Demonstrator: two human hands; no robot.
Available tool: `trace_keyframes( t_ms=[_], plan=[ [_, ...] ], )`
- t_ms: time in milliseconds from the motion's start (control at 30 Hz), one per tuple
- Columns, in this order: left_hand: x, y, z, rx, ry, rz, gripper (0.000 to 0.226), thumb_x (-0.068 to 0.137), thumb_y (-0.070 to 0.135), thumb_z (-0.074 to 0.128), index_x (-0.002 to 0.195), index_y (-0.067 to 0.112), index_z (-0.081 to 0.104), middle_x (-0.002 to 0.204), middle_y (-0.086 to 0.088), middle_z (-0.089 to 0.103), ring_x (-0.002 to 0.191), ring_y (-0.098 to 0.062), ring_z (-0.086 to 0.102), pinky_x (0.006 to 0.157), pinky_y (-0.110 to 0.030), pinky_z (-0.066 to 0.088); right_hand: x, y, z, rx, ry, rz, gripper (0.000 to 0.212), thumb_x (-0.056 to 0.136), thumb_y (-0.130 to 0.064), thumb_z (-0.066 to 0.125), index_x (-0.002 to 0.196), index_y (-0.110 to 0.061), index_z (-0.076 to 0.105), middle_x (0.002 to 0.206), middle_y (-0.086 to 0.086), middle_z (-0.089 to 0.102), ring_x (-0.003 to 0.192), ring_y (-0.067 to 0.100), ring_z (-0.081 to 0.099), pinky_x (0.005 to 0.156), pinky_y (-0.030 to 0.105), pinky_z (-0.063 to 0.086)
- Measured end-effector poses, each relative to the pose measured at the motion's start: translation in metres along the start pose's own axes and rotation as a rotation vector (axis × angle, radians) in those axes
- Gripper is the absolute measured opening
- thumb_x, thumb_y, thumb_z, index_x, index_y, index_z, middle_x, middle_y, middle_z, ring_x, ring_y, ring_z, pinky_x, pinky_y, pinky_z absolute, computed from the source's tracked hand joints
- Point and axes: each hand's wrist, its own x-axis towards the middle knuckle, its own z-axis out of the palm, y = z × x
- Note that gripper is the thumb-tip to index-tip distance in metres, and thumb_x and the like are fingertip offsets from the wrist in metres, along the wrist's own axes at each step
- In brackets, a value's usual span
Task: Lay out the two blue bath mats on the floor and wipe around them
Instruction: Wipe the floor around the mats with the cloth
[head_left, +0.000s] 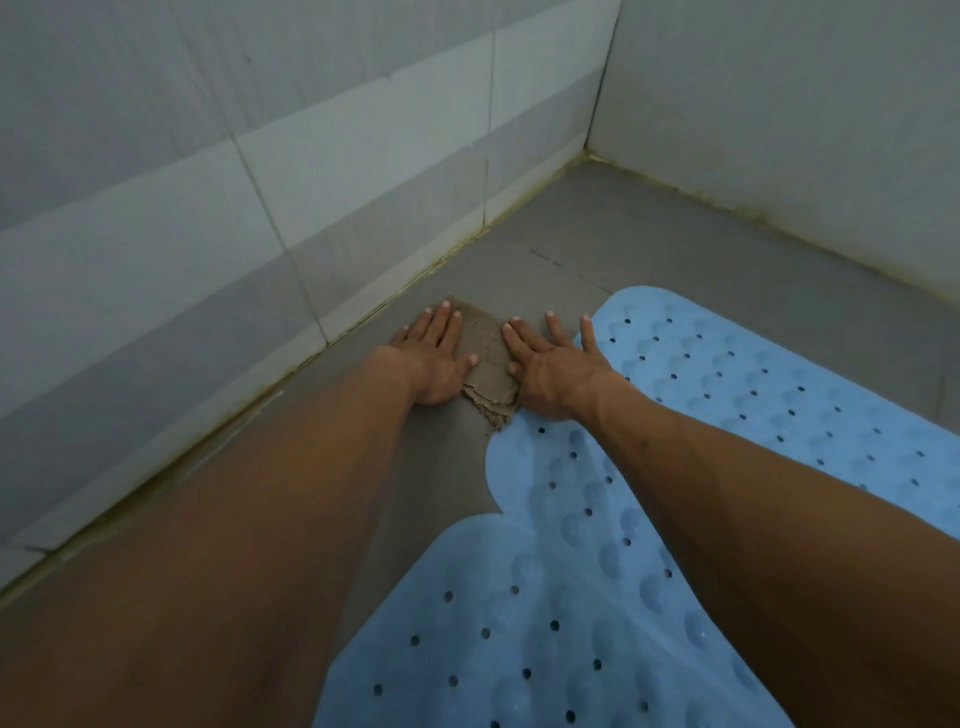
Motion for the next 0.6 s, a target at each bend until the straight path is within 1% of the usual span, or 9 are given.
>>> trace_keyframes(
  t_ms=[233,367,467,600],
  plan=[
    [0.051,0.028,-0.025,0.014,0.012,-0.023,0.072,0.102,0.054,0.012,0.154,0.015,-0.018,0.161,-0.003,-0.027,0.15,-0.021,-0.019,0.123,-0.043,-0.003,0.038,0.054,-0.008,0.027,0.038,-0.014,0.061,0.107,-0.037,0.016,0.159,-0.025,-0.014,0.167,-0.011,-0.016,0.154,0.031,-0.017,0.118,0.064,-0.013],
    [0.08,0.045,-0.043,0.039,-0.028,-0.044,0.072,0.102,0.054,0.013,0.154,0.015,-0.019,0.16,-0.004,-0.028,0.15,-0.022,-0.019,0.123,-0.042,-0.002,0.057,0.084,-0.015,0.05,0.047,-0.017,0.061,0.107,-0.037,0.016,0.16,-0.025,-0.014,0.167,-0.011,-0.017,0.153,0.032,-0.018,0.118,0.065,-0.014],
    [0.087,0.051,-0.052,0.049,-0.057,-0.061,0.073,0.102,0.054,0.013,0.153,0.015,-0.02,0.16,-0.004,-0.028,0.15,-0.023,-0.019,0.123,-0.043,-0.002,0.063,0.096,-0.017,0.075,0.05,-0.05,0.061,0.107,-0.038,0.016,0.16,-0.025,-0.013,0.167,-0.011,-0.017,0.153,0.033,-0.018,0.117,0.065,-0.014],
    [0.086,0.052,-0.061,0.059,-0.077,-0.06,0.074,0.101,0.055,0.013,0.153,0.014,-0.02,0.16,-0.005,-0.027,0.15,-0.023,-0.019,0.123,-0.044,-0.001,0.066,0.098,-0.023,0.115,0.039,-0.048,0.06,0.107,-0.037,0.014,0.159,-0.025,-0.013,0.167,-0.01,-0.017,0.153,0.033,-0.019,0.118,0.063,-0.015]
  ],
)
